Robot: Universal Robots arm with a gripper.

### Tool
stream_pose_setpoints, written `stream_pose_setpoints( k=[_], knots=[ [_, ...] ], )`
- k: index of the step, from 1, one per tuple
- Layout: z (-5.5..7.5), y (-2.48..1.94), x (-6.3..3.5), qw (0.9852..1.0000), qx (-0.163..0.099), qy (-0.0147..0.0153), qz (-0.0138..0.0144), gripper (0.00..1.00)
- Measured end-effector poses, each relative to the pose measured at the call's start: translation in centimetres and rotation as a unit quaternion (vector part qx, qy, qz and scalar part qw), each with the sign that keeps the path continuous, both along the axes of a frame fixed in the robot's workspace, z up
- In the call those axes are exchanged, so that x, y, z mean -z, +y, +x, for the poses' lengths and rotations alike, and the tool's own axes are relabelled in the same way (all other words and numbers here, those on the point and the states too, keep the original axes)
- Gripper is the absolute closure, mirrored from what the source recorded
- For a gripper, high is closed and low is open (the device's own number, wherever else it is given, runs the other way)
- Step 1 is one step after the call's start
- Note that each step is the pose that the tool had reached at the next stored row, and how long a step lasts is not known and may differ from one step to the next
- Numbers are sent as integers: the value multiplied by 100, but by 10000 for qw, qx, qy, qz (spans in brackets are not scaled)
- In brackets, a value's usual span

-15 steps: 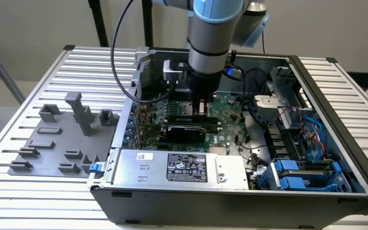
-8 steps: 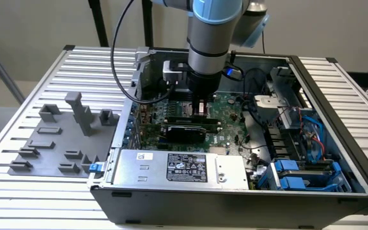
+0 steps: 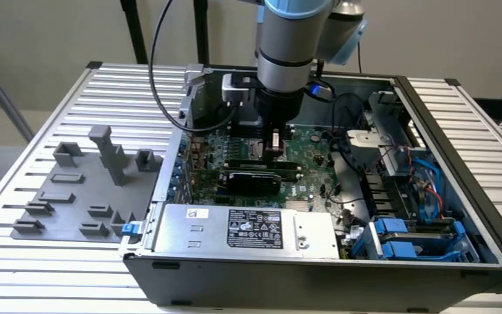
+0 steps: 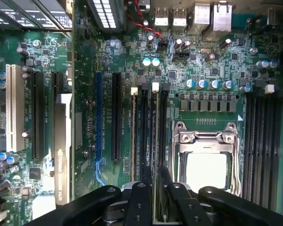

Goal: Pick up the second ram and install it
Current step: 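Press down the second ram until it locks into place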

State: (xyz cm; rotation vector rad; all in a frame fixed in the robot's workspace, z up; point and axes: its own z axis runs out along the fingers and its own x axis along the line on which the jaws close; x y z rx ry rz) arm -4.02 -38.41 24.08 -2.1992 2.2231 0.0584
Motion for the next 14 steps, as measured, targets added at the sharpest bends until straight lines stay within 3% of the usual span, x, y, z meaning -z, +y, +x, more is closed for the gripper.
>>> stream_pose_setpoints(
  k=[1,2,14],
  knots=[
    [-2,0,-26,10000,0,0,0,0],
    [-4,0,-41,10000,0,0,1,100],
    [-5,0,-43,10000,0,0,1,100]
  ],
)
